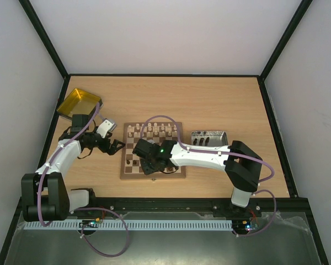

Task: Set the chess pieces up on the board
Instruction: Place the chess piece on the chessboard.

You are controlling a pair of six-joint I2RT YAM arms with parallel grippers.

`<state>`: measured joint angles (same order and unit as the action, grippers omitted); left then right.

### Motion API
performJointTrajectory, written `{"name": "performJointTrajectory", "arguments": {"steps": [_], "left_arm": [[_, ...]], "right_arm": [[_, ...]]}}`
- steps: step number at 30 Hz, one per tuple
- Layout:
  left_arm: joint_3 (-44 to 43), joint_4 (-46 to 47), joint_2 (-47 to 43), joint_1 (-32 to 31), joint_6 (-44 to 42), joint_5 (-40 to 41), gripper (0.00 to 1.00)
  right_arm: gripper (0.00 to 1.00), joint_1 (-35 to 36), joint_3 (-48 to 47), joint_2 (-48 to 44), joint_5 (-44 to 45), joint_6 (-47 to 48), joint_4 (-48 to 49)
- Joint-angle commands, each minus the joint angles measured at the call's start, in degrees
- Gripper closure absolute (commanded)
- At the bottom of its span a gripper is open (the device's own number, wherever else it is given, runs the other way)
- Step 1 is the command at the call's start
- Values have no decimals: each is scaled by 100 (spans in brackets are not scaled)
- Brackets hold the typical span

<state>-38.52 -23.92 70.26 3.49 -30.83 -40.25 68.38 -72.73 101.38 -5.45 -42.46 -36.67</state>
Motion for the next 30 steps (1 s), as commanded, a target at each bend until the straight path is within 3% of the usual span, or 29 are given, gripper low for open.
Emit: {"name": "performJointTrajectory", "arguments": {"steps": [1, 14, 30], "left_arm": [[76, 1, 41, -15, -46, -68, 1], [66, -7, 49, -15, -42, -83, 0], [61, -18, 58, -15, -46, -97, 0]], "right_arm": [[93, 44, -76, 2, 117, 10, 81], [93, 44, -112, 19, 86, 27, 64], [84, 44, -180, 32, 62, 51, 18]]}}
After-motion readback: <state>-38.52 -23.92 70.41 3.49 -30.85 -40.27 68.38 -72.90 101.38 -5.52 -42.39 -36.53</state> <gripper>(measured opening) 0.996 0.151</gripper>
